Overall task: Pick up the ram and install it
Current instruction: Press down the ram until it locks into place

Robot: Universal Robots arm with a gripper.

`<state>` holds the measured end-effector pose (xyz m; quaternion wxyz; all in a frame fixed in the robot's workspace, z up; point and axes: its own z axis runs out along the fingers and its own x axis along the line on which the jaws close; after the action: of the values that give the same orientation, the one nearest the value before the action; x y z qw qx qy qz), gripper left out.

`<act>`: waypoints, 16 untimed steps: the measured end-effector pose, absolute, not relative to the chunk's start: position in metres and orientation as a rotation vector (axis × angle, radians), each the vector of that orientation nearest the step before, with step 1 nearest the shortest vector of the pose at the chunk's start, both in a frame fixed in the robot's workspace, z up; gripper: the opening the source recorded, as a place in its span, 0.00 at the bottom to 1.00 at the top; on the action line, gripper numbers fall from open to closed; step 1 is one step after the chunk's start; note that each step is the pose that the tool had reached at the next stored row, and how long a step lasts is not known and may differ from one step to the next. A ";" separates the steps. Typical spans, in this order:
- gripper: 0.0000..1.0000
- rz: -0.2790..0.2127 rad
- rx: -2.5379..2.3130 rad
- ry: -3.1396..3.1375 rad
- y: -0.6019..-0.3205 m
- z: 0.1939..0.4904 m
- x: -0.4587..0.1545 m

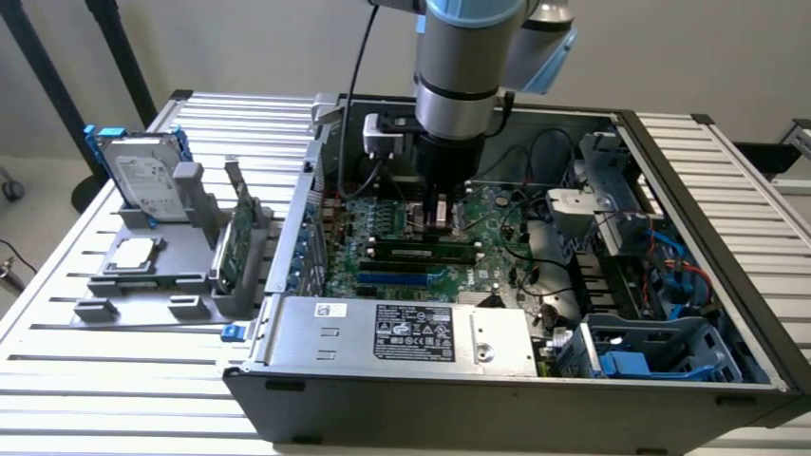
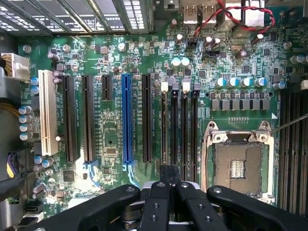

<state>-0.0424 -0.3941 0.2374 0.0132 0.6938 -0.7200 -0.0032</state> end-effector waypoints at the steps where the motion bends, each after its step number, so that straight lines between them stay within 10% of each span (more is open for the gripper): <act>1: 0.11 -0.009 2.164 -2.241 -0.394 0.237 -0.042; 16: 0.11 -0.008 2.171 -2.235 -0.394 0.227 -0.043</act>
<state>-0.0434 -0.3942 0.2273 0.0129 0.6968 -0.7172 -0.0025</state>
